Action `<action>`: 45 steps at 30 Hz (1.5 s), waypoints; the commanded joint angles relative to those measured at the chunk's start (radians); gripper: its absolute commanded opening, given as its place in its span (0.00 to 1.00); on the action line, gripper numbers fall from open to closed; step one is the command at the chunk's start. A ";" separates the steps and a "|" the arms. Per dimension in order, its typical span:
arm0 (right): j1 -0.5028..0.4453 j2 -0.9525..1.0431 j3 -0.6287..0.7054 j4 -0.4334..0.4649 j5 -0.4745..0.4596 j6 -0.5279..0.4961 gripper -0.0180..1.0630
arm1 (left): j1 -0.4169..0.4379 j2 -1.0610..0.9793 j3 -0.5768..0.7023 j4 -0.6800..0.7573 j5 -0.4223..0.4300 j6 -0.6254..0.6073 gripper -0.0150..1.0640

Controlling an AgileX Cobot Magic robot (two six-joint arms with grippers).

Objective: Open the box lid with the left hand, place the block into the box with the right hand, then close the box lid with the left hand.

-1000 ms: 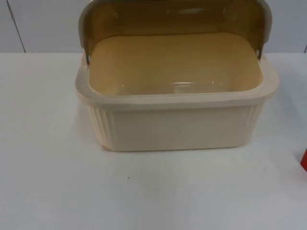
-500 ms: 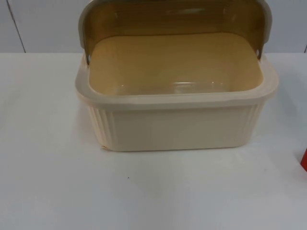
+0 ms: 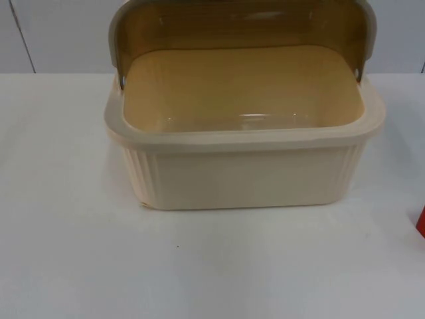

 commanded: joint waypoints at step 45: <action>0.135 0.615 0.438 0.045 -0.467 0.180 0.98 | -0.104 0.001 -0.181 0.475 0.276 -0.348 0.98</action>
